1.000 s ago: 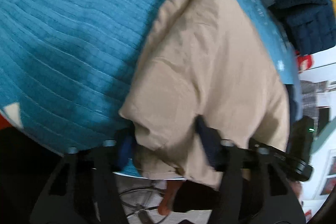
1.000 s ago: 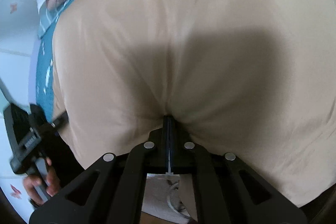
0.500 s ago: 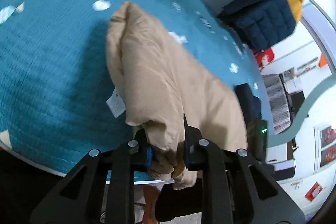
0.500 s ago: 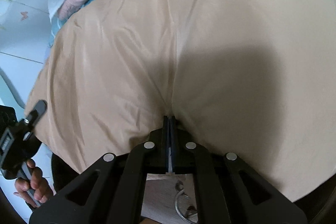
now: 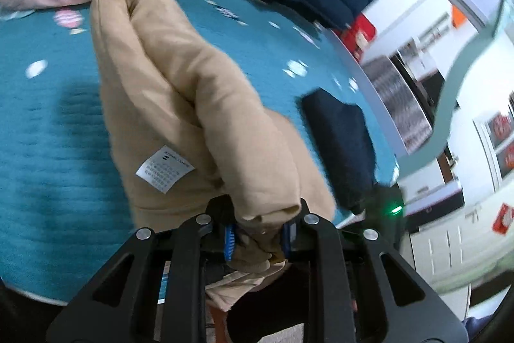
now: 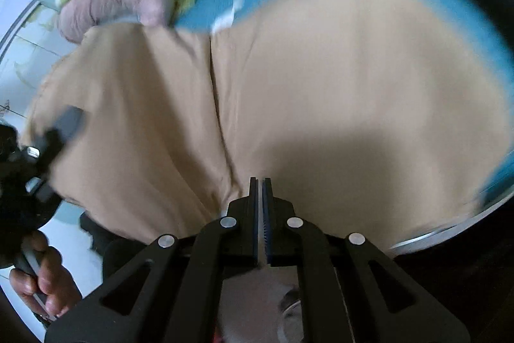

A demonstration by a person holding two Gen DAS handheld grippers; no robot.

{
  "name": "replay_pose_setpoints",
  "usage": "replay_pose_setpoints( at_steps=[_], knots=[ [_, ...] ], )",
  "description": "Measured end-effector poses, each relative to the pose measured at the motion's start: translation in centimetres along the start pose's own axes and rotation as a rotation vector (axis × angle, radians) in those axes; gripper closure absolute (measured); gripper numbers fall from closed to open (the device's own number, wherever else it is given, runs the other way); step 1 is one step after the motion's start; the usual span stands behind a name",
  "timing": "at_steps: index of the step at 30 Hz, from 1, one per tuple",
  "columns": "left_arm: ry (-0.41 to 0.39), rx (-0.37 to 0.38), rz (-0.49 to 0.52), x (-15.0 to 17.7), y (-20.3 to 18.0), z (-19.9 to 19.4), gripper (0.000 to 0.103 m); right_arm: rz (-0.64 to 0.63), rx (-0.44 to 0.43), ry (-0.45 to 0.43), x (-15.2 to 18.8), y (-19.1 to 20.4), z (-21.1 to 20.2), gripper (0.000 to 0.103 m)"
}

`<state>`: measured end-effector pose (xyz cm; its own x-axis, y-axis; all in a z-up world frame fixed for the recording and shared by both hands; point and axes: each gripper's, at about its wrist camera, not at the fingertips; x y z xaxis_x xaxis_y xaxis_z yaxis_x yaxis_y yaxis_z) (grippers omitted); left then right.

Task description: Fold large clothes

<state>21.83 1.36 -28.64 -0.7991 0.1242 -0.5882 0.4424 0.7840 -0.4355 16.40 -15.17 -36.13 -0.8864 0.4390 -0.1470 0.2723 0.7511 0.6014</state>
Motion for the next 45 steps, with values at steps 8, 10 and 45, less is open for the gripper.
replay_pose_setpoints(
  at_steps=[8,10,45],
  knots=[
    [0.127,0.059,0.089,-1.5,-6.1,9.0,0.083,0.109,0.058,-0.099,-2.8,-4.9,-4.1,0.097],
    [0.165,0.058,0.108,-1.4,-7.3,11.6,0.083,0.133,0.057,-0.118,-3.6,-5.8,-4.8,0.097],
    [0.134,-0.042,-0.064,0.6,0.8,7.2,0.025,-0.204,0.222,-0.076,-5.7,-3.3,-6.4,0.051]
  ],
)
Point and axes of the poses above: each gripper's, at about its wrist camera, not at the fingertips, and z roughly the way its jaws point, y to its left, x to its underside, and after that the axes turned 12 degrees about z, right-handed
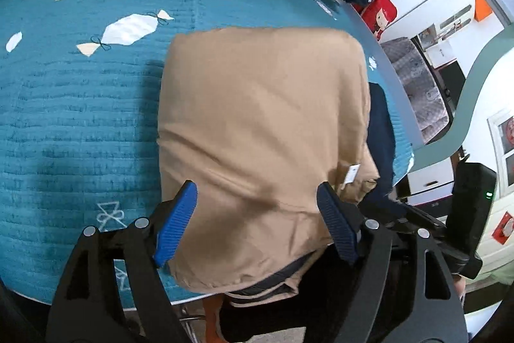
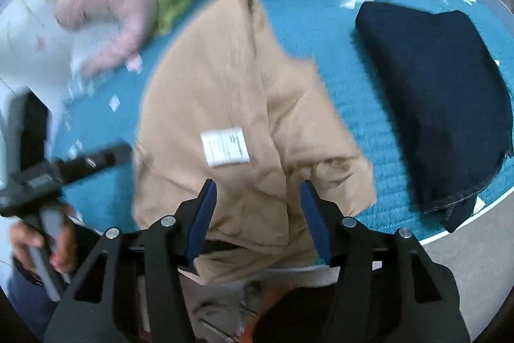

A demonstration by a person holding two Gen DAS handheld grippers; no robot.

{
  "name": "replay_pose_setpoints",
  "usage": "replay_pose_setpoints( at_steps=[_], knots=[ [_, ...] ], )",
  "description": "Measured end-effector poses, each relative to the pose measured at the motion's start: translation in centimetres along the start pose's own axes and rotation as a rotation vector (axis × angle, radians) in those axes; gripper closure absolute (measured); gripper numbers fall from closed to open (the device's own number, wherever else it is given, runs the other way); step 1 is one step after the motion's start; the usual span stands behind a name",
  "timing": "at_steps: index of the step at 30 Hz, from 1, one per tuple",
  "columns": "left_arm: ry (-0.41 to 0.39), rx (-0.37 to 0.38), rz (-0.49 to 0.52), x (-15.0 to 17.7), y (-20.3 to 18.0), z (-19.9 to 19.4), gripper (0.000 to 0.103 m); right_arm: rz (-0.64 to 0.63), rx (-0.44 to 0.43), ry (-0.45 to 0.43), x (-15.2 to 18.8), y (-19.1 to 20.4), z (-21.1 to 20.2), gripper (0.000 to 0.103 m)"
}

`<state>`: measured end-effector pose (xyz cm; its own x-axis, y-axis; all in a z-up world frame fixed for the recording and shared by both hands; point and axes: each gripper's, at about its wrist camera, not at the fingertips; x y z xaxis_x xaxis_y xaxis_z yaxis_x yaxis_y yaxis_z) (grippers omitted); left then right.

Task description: Fold large clothes

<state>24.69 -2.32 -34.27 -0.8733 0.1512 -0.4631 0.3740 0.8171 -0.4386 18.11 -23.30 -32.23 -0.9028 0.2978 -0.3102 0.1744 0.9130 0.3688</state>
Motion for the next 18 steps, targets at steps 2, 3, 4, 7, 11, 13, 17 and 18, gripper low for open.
replay_pose_setpoints(
  at_steps=[2,3,4,7,11,13,17,18],
  knots=[
    [0.007,-0.012,0.002,0.0,0.3,0.1,0.025,0.048,-0.078,0.083,-0.4,-0.6,2.3,0.096],
    [0.008,-0.015,-0.005,-0.1,0.3,0.3,0.025,0.071,-0.097,0.093,-0.5,-0.9,2.6,0.097],
    [0.01,-0.022,-0.008,-0.3,0.2,0.4,0.025,0.084,-0.107,0.089,-0.7,-1.1,2.4,0.097],
    [-0.008,-0.049,-0.003,-1.3,0.0,0.6,0.025,0.065,-0.098,0.005,-1.6,-1.3,-0.2,0.098],
    [-0.053,-0.033,0.015,-3.2,-0.6,1.1,0.025,0.112,0.0,-0.049,-2.9,-3.6,-1.2,0.098],
    [-0.052,-0.022,0.023,-4.0,-0.8,2.3,0.025,0.114,0.09,-0.031,-3.5,-4.5,0.5,0.097],
    [0.065,-0.086,0.06,-4.8,-1.0,7.1,0.023,0.152,0.147,0.005,-4.0,-5.3,3.0,0.092],
    [0.078,-0.13,0.095,-4.9,-1.4,7.7,0.023,0.158,0.138,-0.007,-4.1,-5.2,2.5,0.089]
  ],
)
Point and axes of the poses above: each gripper's, at about its wrist camera, not at the fingertips, and z roughly the way its jaws point, y to its left, x to its underside, and after that the axes turned 12 degrees about z, right-handed
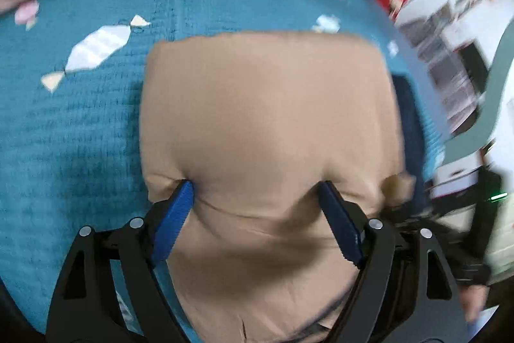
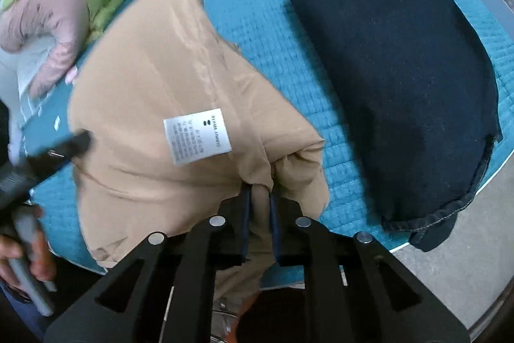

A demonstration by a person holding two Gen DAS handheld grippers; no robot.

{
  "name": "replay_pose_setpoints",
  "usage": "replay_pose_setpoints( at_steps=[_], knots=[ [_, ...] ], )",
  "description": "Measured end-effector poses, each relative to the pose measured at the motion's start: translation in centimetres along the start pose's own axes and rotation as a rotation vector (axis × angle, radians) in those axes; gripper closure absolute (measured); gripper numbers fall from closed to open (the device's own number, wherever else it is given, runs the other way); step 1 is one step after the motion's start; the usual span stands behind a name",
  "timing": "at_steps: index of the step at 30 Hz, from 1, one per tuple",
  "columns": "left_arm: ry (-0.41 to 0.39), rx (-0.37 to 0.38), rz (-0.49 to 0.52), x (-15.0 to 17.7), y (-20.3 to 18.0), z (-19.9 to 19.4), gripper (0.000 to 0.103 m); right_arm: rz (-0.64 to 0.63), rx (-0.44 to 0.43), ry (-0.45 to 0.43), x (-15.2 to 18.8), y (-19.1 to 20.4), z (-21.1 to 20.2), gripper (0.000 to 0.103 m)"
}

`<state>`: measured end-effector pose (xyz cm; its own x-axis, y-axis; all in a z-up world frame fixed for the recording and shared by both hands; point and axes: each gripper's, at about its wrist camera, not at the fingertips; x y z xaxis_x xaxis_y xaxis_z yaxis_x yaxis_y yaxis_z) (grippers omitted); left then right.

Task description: Fold large clothes

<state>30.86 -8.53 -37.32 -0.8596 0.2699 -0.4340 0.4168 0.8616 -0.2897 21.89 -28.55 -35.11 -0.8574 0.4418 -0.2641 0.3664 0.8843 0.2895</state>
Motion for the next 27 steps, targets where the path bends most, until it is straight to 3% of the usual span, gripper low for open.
replay_pose_setpoints(
  at_steps=[4,7,9,11,12,14,15,17,23,27],
  knots=[
    [0.016,-0.019,0.009,-0.3,-0.3,0.1,0.023,-0.014,-0.054,-0.116,-0.1,1.1,-5.1,0.088],
    [0.027,-0.021,0.022,-0.4,-0.3,0.3,0.023,-0.054,-0.155,-0.165,-0.4,3.0,-6.9,0.088],
    [0.035,-0.019,0.024,-0.5,-0.3,0.5,0.022,-0.075,-0.162,-0.186,-1.1,4.1,-6.7,0.088],
    [0.049,-0.021,0.04,-0.6,-0.4,0.9,0.02,-0.052,-0.255,-0.1,-2.0,4.3,-4.3,0.089],
    [0.055,-0.022,0.049,-0.8,-0.4,1.0,0.02,-0.038,-0.257,-0.069,-2.0,4.4,-3.0,0.09],
    [0.061,-0.018,0.056,-1.3,-0.4,1.2,0.02,-0.043,-0.155,0.026,-1.8,4.3,0.3,0.095],
    [0.056,0.004,0.047,-1.5,-0.2,0.9,0.019,-0.017,-0.138,0.074,-1.9,3.6,2.3,0.102],
    [0.023,0.071,0.009,-2.0,0.5,-0.2,0.019,0.025,-0.136,0.13,-1.7,2.2,4.9,0.103],
    [-0.062,0.16,-0.097,-5.1,2.7,-1.9,0.02,0.022,-0.132,0.143,-2.0,2.2,5.7,0.103],
    [-0.1,0.189,-0.063,-7.2,1.7,-1.9,0.04,0.019,-0.135,0.143,-2.1,2.0,5.9,0.103]
  ],
)
Point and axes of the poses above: each gripper's, at about its wrist camera, not at the fingertips, and z roughly the way its jaws point, y to its left, x to its underside, and after that the axes turned 12 degrees about z, right-handed
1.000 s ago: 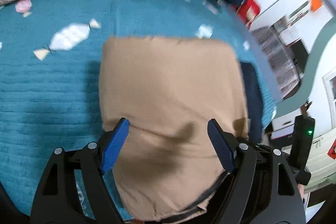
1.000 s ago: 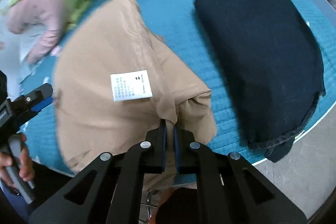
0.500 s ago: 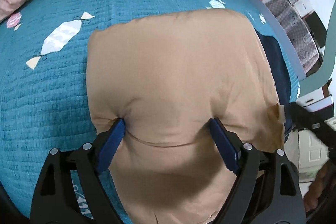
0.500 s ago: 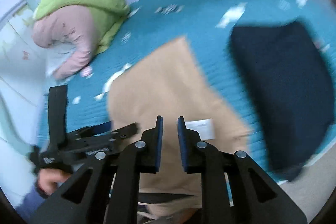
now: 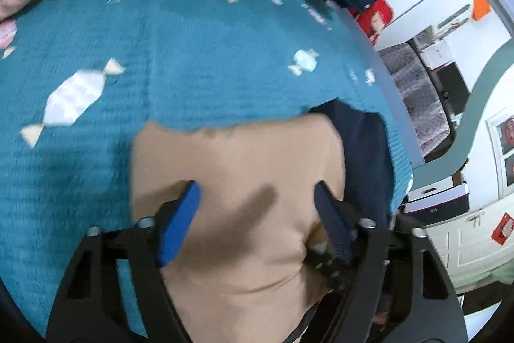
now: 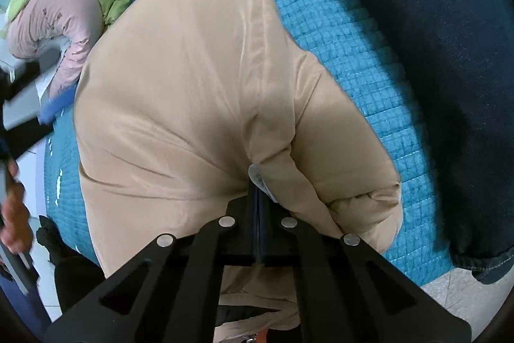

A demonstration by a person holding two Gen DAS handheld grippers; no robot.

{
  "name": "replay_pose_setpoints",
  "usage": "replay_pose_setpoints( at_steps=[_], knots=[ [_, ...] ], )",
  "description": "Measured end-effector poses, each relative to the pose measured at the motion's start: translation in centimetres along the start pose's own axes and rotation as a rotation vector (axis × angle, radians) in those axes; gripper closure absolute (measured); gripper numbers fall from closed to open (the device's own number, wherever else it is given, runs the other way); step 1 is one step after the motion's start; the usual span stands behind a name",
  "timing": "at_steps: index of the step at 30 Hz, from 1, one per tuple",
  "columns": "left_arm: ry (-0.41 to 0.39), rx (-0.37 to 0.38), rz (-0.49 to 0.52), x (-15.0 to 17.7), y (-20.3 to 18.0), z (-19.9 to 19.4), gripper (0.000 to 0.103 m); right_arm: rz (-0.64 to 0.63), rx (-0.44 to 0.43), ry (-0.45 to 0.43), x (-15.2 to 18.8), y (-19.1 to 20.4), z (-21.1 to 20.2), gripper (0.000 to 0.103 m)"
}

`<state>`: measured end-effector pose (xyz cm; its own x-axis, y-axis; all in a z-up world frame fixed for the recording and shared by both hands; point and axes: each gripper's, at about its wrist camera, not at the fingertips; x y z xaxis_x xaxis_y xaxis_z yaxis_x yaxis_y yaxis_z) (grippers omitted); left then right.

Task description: Fold large clothes

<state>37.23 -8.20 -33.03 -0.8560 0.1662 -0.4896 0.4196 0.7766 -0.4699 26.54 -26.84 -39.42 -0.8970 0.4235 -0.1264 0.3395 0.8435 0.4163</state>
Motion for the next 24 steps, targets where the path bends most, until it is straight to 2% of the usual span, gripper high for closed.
replay_pose_setpoints(
  at_steps=[3,4,6,8,12,14,17,18,19,20,22,24],
  knots=[
    [0.021,0.035,0.023,-0.8,-1.0,1.1,0.04,0.009,-0.013,0.007,-0.2,-0.4,0.0,0.103],
    [0.051,0.018,0.042,-0.9,-1.2,2.0,0.042,0.013,-0.018,0.009,-0.2,-0.4,0.1,0.103],
    [0.16,-0.068,0.058,-0.8,-0.4,5.4,0.047,0.02,-0.03,0.015,-0.2,-0.8,0.0,0.103],
    [0.222,-0.127,0.063,-0.3,1.0,8.4,0.049,0.022,-0.036,0.017,-0.3,-0.9,0.0,0.103],
    [0.255,-0.203,0.089,-0.6,0.8,10.3,0.049,0.016,-0.024,0.016,-0.6,-0.7,0.3,0.103],
    [0.265,-0.22,0.098,-0.9,0.4,10.5,0.049,0.026,-0.046,0.008,-0.8,-0.8,-0.5,0.103],
    [0.244,-0.195,0.097,-1.1,0.5,9.7,0.049,0.064,-0.103,-0.028,-0.2,-1.1,-3.7,0.092],
    [0.227,-0.182,0.101,-1.0,0.5,9.3,0.048,0.059,-0.104,-0.056,0.3,-1.2,-5.1,0.076],
    [0.215,-0.17,0.109,-1.0,0.6,9.0,0.048,0.053,-0.107,-0.092,0.9,-1.5,-6.8,0.053],
    [0.205,-0.157,0.112,-1.0,0.8,8.7,0.046,0.058,-0.107,-0.109,1.3,-1.6,-7.4,0.044],
    [0.189,-0.12,0.108,-1.0,0.7,8.1,0.033,0.06,-0.047,-0.129,1.9,-1.8,-8.0,0.04],
    [0.171,-0.101,0.107,-1.1,0.3,7.2,0.023,0.047,0.055,-0.143,1.9,-2.3,-7.7,0.037]
  ],
)
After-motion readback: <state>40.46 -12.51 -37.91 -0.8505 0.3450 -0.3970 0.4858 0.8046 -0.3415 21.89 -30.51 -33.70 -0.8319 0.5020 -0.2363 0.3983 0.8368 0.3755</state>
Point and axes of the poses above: each gripper's, at about its wrist camera, not at the fingertips, and z roughly the way its jaws point, y to its left, x to its underside, and after that the axes turned 12 degrees about z, right-handed
